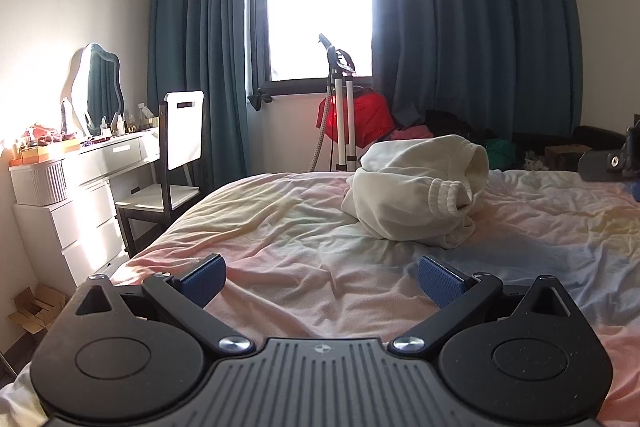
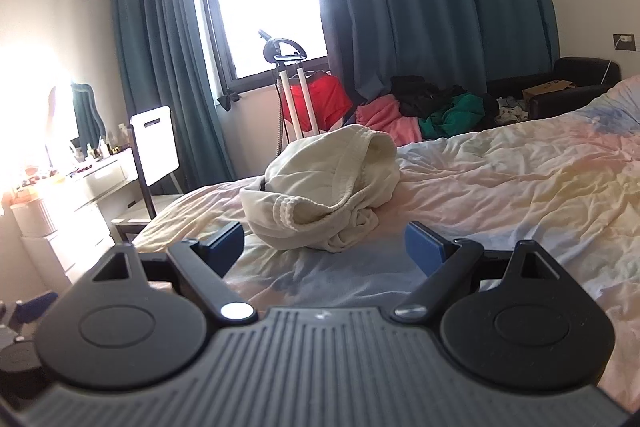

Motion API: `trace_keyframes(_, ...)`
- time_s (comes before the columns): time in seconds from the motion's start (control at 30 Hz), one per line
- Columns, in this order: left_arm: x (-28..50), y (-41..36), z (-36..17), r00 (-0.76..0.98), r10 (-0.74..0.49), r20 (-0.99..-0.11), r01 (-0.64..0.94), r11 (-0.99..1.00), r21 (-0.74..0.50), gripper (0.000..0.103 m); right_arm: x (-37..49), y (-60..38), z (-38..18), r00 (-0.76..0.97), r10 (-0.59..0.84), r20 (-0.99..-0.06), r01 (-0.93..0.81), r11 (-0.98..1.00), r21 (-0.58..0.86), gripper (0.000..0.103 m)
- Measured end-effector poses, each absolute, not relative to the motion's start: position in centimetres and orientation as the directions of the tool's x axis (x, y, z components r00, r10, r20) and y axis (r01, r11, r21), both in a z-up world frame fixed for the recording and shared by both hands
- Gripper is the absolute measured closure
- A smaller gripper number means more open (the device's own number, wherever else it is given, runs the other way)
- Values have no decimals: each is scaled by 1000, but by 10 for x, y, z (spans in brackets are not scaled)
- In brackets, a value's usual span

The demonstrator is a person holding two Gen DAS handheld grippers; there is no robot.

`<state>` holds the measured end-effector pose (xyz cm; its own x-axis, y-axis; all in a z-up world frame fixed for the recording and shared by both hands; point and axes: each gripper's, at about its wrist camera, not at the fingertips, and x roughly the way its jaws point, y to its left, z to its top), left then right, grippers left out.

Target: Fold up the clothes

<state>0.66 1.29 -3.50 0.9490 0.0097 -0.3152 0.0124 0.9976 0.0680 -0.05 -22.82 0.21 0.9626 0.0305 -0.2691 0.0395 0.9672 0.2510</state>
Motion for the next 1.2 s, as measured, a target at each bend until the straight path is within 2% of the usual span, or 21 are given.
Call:
trace_keyframes(0.2,31,-3,-49,933,-37,-359,68,995,75,0,-4,-246,7,962,-17,-271,98,952,291,14)
trace_keyframes(0.57,148,-91,-56,947,-88,-308,146,975,170,0,16,-294,-15,942,-82,-325,210,900,383,14)
trace_keyframes(0.8,202,-117,-73,959,-12,-284,57,987,150,1,44,-324,-40,911,-112,-396,300,840,452,14)
trace_keyframes(1.07,247,-129,-86,961,115,-250,-93,991,95,16,74,-335,-64,880,-99,-465,342,812,474,14)
trace_keyframes(1.1,249,-129,-84,963,116,-242,-99,992,84,24,75,-335,-66,878,-102,-467,345,811,473,14)
trace_keyframes(1.13,251,-129,-81,965,118,-233,-104,992,73,38,76,-335,-68,877,-104,-469,348,810,472,14)
trace_keyframes(1.17,253,-129,-78,966,118,-228,-107,992,61,45,79,-333,-70,873,-106,-477,351,814,463,14)
trace_keyframes(1.2,254,-128,-73,966,114,-232,-107,993,43,58,81,-332,-72,869,-103,-485,351,817,457,14)
